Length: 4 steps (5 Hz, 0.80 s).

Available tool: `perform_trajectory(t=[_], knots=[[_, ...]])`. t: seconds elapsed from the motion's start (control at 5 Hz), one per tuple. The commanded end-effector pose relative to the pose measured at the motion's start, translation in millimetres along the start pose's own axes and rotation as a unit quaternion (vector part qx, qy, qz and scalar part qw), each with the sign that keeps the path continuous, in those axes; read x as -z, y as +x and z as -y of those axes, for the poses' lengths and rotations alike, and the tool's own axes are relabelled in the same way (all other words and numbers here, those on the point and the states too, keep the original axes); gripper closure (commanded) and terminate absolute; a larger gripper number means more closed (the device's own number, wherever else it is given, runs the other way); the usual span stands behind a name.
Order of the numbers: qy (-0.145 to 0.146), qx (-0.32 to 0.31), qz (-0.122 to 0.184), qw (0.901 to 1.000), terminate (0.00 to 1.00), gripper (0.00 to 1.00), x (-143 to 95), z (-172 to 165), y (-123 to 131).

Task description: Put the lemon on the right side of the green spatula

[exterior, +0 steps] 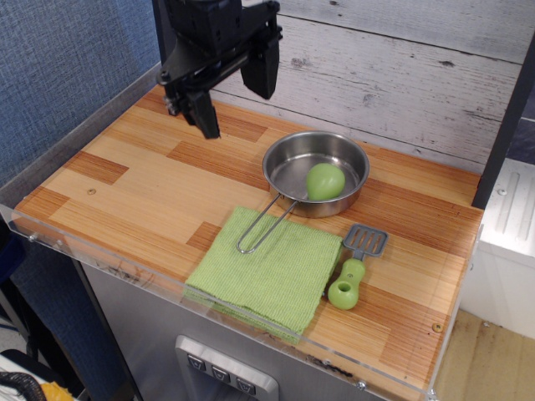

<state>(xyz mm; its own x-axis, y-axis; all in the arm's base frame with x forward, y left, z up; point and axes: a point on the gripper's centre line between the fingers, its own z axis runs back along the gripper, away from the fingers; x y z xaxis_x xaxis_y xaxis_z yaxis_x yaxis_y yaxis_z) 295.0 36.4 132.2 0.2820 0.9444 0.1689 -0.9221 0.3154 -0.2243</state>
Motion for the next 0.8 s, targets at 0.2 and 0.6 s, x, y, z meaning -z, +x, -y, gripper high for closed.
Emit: perform_trajectory(t=[0.2,0.6], knots=[[-0.016,0.330,0.042,0.9431,0.00,0.00,13,39,-3],[-0.017,0.478,0.006,0.8782,0.00,0.00,34,48,-29]])
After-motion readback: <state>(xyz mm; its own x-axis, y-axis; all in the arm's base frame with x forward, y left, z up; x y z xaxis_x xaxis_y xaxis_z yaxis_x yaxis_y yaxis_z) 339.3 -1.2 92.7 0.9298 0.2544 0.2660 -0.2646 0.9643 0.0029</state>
